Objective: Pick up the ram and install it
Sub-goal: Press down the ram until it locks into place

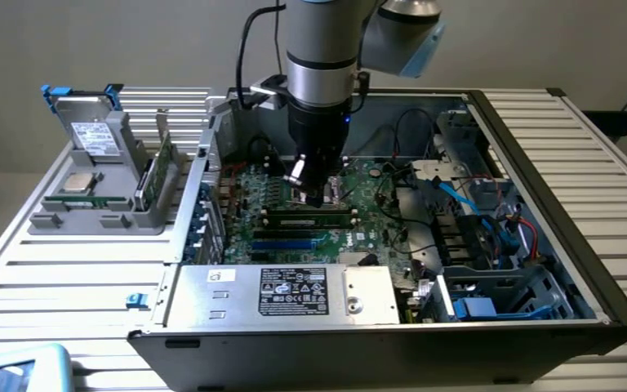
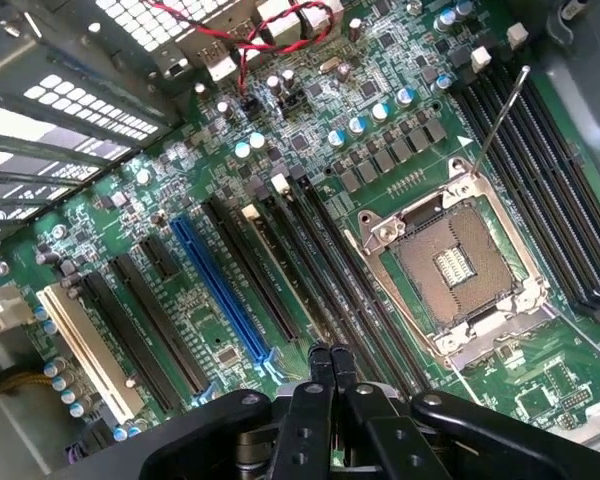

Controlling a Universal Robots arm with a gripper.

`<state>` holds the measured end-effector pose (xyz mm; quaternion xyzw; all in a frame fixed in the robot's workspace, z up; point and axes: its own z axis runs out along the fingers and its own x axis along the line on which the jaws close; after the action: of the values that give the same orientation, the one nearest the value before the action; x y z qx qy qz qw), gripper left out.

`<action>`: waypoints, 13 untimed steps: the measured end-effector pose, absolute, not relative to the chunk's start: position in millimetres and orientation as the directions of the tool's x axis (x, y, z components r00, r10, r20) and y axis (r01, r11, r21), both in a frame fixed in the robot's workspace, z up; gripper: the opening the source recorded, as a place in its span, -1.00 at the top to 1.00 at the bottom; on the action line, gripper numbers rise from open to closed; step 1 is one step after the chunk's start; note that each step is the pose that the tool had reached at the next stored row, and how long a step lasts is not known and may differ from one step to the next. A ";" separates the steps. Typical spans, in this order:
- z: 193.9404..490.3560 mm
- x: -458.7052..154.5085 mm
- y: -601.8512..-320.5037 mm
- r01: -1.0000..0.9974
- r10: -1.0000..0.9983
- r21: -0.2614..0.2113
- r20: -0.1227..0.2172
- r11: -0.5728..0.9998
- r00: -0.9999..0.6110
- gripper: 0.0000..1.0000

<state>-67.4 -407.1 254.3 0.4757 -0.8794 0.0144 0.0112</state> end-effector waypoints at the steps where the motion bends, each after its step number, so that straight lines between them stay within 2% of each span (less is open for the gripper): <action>1: 254.3 -67.4 -407.1 -0.830 -0.829 -0.015 0.033 0.558 -0.558 0.78; 13: 254.3 -67.4 -407.1 -0.729 -0.728 -0.015 0.033 0.684 -0.684 0.78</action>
<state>-67.4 -407.1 254.3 0.3970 -0.9176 0.0134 0.0122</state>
